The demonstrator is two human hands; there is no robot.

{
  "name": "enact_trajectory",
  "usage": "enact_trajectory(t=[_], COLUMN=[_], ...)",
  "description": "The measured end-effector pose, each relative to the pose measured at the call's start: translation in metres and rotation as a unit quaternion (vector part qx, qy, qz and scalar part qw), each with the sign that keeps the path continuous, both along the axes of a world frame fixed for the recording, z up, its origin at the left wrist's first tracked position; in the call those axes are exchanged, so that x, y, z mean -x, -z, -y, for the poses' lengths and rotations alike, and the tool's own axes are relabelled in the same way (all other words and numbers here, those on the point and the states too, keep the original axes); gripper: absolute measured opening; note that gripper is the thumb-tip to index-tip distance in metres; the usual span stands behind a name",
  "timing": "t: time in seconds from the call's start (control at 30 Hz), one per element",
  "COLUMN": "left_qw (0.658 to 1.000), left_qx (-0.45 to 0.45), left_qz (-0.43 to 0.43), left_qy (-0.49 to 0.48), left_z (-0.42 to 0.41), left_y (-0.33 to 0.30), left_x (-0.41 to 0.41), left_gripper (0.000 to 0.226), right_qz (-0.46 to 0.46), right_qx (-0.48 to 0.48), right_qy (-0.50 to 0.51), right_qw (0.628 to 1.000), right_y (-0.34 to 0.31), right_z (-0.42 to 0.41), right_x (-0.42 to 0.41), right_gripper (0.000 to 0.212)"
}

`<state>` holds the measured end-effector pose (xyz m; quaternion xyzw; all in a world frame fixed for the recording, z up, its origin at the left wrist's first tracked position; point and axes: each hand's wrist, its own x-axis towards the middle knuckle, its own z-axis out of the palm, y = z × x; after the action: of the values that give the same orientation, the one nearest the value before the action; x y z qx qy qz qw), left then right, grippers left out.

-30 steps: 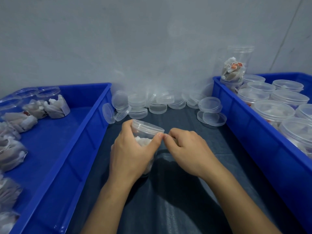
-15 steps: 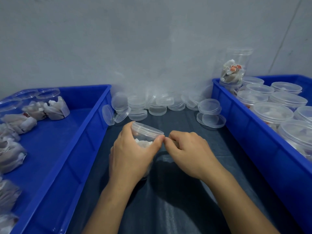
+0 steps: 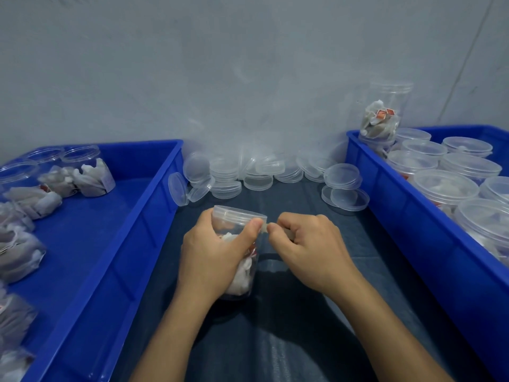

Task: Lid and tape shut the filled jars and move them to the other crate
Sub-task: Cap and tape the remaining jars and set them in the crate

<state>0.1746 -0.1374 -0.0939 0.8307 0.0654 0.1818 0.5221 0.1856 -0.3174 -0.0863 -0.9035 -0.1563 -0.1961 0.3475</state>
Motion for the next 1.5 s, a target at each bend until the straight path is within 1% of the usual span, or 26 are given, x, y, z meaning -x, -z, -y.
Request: enact_trajectory(t=[0.13, 0.2, 0.3, 0.4, 0.43, 0.47, 0.5, 0.53, 0.57, 0.6, 0.63, 0.67, 0.73, 0.77, 0.8, 0.83, 0.87, 0.97, 1.1, 1.17, 1.23, 1.3, 1.33, 1.4, 1.47, 1.5], left_qw=[0.995, 0.986, 0.957, 0.92, 0.896, 0.854, 0.803, 0.763, 0.749, 0.755, 0.769, 0.786, 0.827, 0.844, 0.858, 0.87, 0.88, 0.902, 0.924, 0.932, 0.935, 0.938, 0.938, 0.939, 0.942, 0.945], left_qx=[0.074, 0.128, 0.229, 0.289, 0.336, 0.408, 0.479, 0.527, 0.541, 0.531, 0.514, 0.501, 0.474, 0.458, 0.447, 0.437, 0.428, 0.404, 0.357, 0.335, 0.324, 0.32, 0.322, 0.322, 0.312, 0.304], left_qz=[-0.023, -0.037, -0.088, -0.128, -0.138, -0.152, -0.162, -0.158, -0.153, -0.15, -0.15, -0.152, -0.142, -0.133, -0.117, -0.098, -0.079, -0.031, -0.018, -0.017, -0.014, -0.006, -0.003, 0.004, 0.009, 0.012], left_qy=[0.066, 0.098, 0.157, 0.231, 0.256, 0.285, 0.315, 0.34, 0.351, 0.353, 0.35, 0.33, 0.268, 0.245, 0.226, 0.208, 0.19, 0.15, 0.137, 0.138, 0.14, 0.134, 0.13, 0.124, 0.121, 0.123], left_z=[-0.008, -0.012, -0.017, -0.021, -0.022, -0.025, -0.027, -0.028, -0.029, -0.027, -0.022, -0.015, -0.006, -0.004, -0.002, -0.001, 0.0, 0.003, 0.01, 0.013, 0.014, 0.015, 0.015, 0.015, 0.015, 0.015], left_y=[0.004, 0.006, 0.005, 0.002, 0.001, 0.001, 0.001, 0.0, 0.0, 0.001, 0.002, 0.004, 0.01, 0.011, 0.011, 0.012, 0.013, 0.015, 0.017, 0.019, 0.018, 0.018, 0.017, 0.018, 0.019, 0.02], left_x=[-0.003, -0.004, -0.003, -0.001, -0.001, -0.001, -0.001, 0.001, 0.002, 0.001, 0.0, -0.001, -0.004, -0.007, -0.008, -0.009, -0.01, -0.013, -0.011, -0.011, -0.01, -0.01, -0.01, -0.01, -0.01, -0.01], left_gripper=[0.06, 0.057, 0.061, 0.069, 0.076, 0.084, 0.09, 0.092, 0.093, 0.092, 0.091, 0.09, 0.087, 0.085, 0.083, 0.082, 0.082, 0.084, 0.067, 0.065, 0.066, 0.067, 0.068, 0.066, 0.064, 0.064], right_qz=[0.012, 0.013, -0.014, -0.044, -0.049, -0.063, -0.09, -0.104, -0.099, -0.085, -0.075, -0.07, -0.051, -0.049, -0.051, -0.043, -0.037, -0.039, -0.048, -0.053, -0.067, -0.078, -0.07, -0.047, -0.048, -0.039], right_qx=[-0.033, -0.053, -0.119, -0.194, -0.245, -0.34, -0.459, -0.547, -0.588, -0.583, -0.557, -0.496, -0.271, -0.137, -0.019, 0.049, 0.082, 0.133, 0.107, 0.111, 0.107, 0.073, 0.031, -0.101, -0.239, -0.278], right_qy=[-0.019, -0.025, -0.052, -0.084, -0.099, -0.121, -0.151, -0.169, -0.168, -0.151, -0.134, -0.107, -0.037, 0.002, 0.042, 0.061, 0.057, -0.002, -0.049, -0.052, -0.05, -0.03, -0.017, -0.007, -0.033, -0.041], right_qw=[0.999, 0.998, 0.991, 0.977, 0.963, 0.931, 0.871, 0.813, 0.785, 0.794, 0.816, 0.859, 0.961, 0.989, 0.998, 0.996, 0.994, 0.99, 0.992, 0.991, 0.991, 0.994, 0.997, 0.994, 0.969, 0.959], right_y=[-0.002, -0.003, -0.006, -0.009, -0.011, -0.013, -0.017, -0.02, -0.02, -0.019, -0.016, -0.012, 0.005, 0.014, 0.02, 0.024, 0.027, 0.036, 0.043, 0.042, 0.039, 0.033, 0.03, 0.023, 0.015, 0.012], right_z=[0.001, 0.001, 0.003, 0.004, 0.005, 0.007, 0.011, 0.016, 0.022, 0.026, 0.029, 0.029, 0.024, 0.02, 0.016, 0.013, 0.011, 0.01, 0.016, 0.017, 0.018, 0.018, 0.017, 0.014, 0.006, 0.002], right_x=[0.002, 0.001, 0.002, 0.004, 0.004, 0.004, 0.003, 0.001, 0.0, -0.003, -0.004, -0.006, -0.01, -0.013, -0.015, -0.016, -0.017, -0.021, -0.023, -0.024, -0.025, -0.023, -0.022, -0.019, -0.011, -0.008], right_gripper=[0.043, 0.043, 0.042, 0.038, 0.037, 0.036, 0.035, 0.034, 0.037, 0.038, 0.037, 0.036, 0.041, 0.044, 0.045, 0.045, 0.045, 0.045, 0.043, 0.042, 0.035, 0.028, 0.025, 0.017, 0.021, 0.022])
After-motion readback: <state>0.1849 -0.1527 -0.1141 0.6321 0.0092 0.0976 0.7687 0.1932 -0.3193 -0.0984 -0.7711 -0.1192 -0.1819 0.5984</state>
